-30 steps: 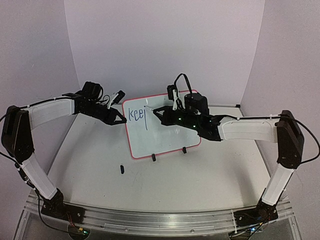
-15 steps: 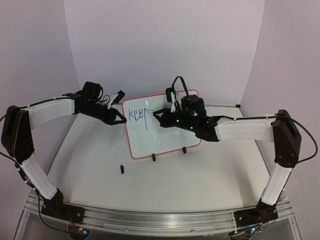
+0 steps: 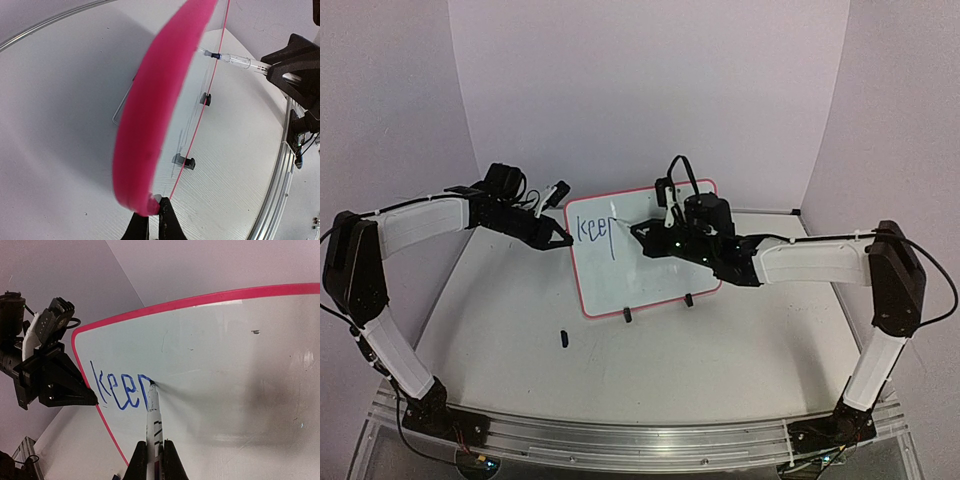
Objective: Write a sentence on the whiteboard
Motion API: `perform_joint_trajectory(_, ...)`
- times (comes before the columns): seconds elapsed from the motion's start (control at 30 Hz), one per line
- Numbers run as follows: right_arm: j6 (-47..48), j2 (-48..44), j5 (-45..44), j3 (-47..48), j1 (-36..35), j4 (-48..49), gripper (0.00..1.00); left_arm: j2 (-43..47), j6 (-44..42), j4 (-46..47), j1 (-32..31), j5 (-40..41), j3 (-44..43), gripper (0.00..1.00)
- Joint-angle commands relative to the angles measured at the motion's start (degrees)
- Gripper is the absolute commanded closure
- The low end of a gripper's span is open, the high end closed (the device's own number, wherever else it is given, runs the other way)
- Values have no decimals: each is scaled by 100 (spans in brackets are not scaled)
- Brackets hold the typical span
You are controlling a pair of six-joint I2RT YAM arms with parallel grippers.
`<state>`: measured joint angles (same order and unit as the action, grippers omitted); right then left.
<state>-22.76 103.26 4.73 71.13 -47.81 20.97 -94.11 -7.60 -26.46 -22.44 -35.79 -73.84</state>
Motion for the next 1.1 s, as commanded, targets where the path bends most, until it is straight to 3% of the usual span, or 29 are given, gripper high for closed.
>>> perform_joint_trajectory(0.0, 17, -232, -325, -134, 46, -66, 100, -219, -278, -255, -220, 293, -27, 100)
perform_joint_trajectory(0.37, 62, 35, 351, 26, 47, -133, 100, -219, -287, -263, -226, 308, -35, 100)
perform_joint_trajectory(1.07, 60, 156, 501, 190, 45, -168, 100, -231, -306, -280, -244, 333, -35, 100)
